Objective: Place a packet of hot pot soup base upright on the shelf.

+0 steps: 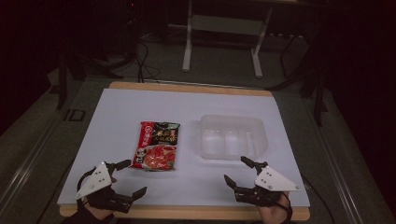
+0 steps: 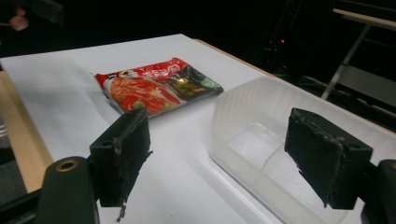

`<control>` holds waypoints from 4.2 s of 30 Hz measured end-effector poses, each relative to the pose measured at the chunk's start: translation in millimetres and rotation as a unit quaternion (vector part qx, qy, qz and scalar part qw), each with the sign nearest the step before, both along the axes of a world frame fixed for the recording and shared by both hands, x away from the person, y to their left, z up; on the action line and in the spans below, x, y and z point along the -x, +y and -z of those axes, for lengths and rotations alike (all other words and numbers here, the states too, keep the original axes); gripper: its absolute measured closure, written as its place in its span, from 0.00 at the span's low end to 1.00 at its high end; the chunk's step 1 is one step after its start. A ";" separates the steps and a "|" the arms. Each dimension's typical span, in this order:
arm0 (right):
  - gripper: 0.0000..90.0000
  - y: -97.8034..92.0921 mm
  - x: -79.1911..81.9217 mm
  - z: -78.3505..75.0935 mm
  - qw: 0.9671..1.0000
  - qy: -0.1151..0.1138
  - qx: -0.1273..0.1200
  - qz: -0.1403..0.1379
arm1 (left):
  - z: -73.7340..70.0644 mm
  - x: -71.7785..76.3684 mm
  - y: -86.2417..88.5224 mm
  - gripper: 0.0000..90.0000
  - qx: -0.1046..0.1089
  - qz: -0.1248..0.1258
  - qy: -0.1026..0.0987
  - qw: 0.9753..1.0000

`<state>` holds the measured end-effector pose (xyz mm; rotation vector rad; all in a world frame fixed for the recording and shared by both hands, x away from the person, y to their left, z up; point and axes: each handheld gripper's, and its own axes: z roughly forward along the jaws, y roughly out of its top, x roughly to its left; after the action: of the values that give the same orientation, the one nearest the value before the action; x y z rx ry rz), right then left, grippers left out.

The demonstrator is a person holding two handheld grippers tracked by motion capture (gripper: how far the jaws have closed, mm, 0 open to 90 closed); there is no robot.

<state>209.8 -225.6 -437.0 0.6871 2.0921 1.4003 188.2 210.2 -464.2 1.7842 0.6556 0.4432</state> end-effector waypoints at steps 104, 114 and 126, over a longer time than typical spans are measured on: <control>0.15 7.5 10.7 -6.7 0.999 -0.022 -0.025 0.012 | 53.8 -214.0 -21.7 0.94 -0.133 -0.240 0.253 0.928; 0.16 3.7 8.8 -8.7 0.999 -0.013 -0.035 0.021 | 34.7 -201.3 -20.3 0.97 -0.089 -0.219 0.214 0.948; 0.18 2.7 12.0 -13.8 0.999 -0.023 -0.042 0.021 | 0.6 -170.7 -23.6 0.98 -0.040 -0.183 0.145 0.972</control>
<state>197.8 -222.9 -423.2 0.7208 1.9820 1.4752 359.0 186.6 -464.8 1.8236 1.1983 0.4628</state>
